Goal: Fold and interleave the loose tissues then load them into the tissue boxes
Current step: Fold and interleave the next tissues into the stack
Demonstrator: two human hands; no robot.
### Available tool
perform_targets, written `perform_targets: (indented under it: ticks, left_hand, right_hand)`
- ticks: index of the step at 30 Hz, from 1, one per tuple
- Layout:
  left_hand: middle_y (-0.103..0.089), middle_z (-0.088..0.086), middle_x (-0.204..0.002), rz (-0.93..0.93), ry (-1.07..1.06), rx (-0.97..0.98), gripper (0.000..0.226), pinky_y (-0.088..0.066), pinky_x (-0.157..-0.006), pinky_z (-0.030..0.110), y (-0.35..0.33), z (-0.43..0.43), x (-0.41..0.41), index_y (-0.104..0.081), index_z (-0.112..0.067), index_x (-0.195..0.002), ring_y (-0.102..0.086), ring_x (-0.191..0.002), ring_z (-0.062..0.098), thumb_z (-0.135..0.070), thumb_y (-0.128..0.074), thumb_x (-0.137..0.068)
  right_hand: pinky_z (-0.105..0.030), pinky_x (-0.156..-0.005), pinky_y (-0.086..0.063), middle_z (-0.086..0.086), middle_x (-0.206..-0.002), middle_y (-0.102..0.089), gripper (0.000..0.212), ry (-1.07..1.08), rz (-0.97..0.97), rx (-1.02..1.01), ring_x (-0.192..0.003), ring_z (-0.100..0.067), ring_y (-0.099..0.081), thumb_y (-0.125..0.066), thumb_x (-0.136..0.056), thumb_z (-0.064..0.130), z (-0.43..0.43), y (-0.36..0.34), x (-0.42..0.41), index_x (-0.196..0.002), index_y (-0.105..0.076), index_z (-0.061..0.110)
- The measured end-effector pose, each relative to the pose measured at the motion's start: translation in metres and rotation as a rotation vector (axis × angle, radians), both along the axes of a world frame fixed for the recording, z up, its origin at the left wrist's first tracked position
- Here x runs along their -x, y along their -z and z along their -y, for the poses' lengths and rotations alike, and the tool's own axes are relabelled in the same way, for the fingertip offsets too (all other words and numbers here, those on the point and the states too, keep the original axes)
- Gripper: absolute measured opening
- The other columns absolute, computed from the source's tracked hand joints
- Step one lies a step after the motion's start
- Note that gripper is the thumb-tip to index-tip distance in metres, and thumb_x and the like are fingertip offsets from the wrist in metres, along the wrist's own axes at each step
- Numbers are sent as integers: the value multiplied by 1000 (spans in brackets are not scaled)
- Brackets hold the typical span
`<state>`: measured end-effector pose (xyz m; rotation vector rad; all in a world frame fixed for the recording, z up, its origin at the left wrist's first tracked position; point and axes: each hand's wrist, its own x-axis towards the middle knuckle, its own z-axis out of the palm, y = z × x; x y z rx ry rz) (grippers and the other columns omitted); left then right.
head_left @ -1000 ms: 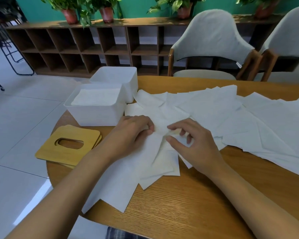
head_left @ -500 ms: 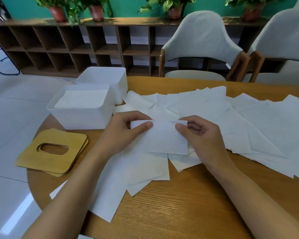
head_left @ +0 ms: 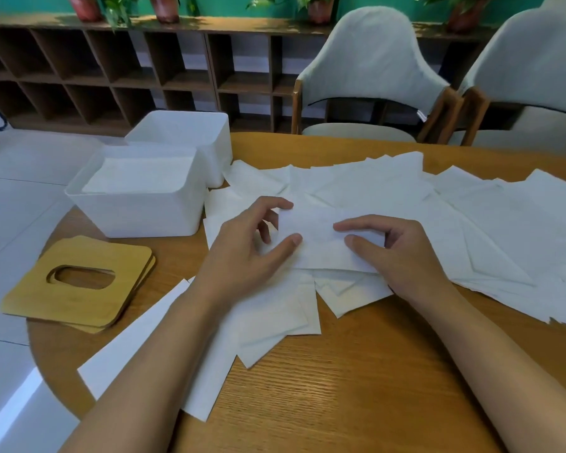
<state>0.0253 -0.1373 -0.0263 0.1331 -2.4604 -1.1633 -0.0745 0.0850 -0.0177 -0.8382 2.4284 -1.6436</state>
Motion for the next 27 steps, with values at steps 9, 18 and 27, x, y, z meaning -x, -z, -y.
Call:
perform_targets:
  ticks: [9, 18, 27]
  left_hand:
    - [-56, -22, -115, 104, 189, 338, 53, -47, -91, 25, 8, -2, -4, -65, -37, -111, -53, -110, 3, -64, -86, -70]
    - [-66, -14, -100, -80, 155, 349, 10, -55, -78, 41, 12, -3, -6, -77, -25, -89, -64, -97, 12, -23, -81, -80]
    - [-68, -6, -103, -321, 198, 427, 10, -47, -80, 26, 8, -23, 0, -83, -22, -98, -61, -93, 13, -23, -81, -89]
  right_hand:
    - [-3, -91, -40, 34, -105, -69, 29, 99, -20, 56, -109, 13, -57, -66, -95, 10, -20, 8, 1, -98, -77, 36]
    - [-18, -103, -43, 25, -112, -71, 27, 137, -55, 94, -116, 7, -57, -63, -97, 11, -24, 15, 6, -104, -77, 33]
    - [-31, -99, -53, 30, -121, -64, 32, 69, -110, 71, -115, 2, -58, -67, -94, 15, -24, 14, 6, -116, -71, 37]
